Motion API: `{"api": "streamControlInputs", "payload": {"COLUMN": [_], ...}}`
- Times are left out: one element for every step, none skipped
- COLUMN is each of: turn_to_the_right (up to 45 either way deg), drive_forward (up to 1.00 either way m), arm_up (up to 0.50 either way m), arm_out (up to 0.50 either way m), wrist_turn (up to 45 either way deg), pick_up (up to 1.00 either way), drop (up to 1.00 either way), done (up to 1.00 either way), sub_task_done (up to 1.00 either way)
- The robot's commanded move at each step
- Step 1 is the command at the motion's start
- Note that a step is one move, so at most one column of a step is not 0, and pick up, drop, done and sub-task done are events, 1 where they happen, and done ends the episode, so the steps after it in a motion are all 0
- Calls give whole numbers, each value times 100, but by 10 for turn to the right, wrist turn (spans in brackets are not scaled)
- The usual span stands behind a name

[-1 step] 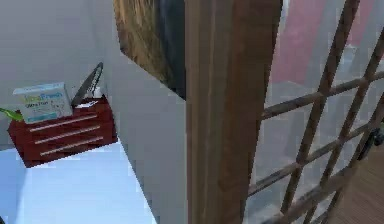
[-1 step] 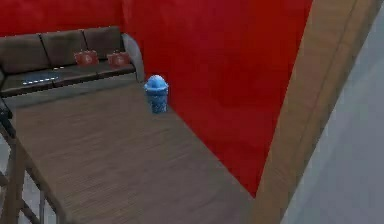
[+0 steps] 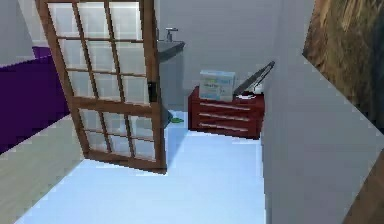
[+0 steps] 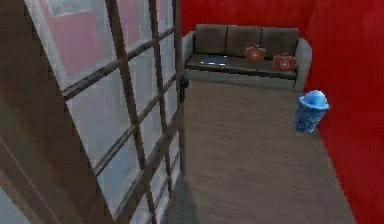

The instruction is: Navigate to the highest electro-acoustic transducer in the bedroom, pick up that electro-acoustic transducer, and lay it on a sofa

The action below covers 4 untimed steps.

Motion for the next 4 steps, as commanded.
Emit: {"api": "streamControlInputs", "payload": {"turn_to_the_right": [-390, 0, -60, 0], "drive_forward": [0, 100, 0, 60], "arm_up": [0, 0, 0, 0], "arm_out": [0, 0, 0, 0], "wrist_turn": [0, 0, 0, 0], "pick_up": [0, 0, 0, 0], "drop": [0, 0, 0, 0], "done": [0, 0, 0, 0], "sub_task_done": [0, 0, 0, 0]}}
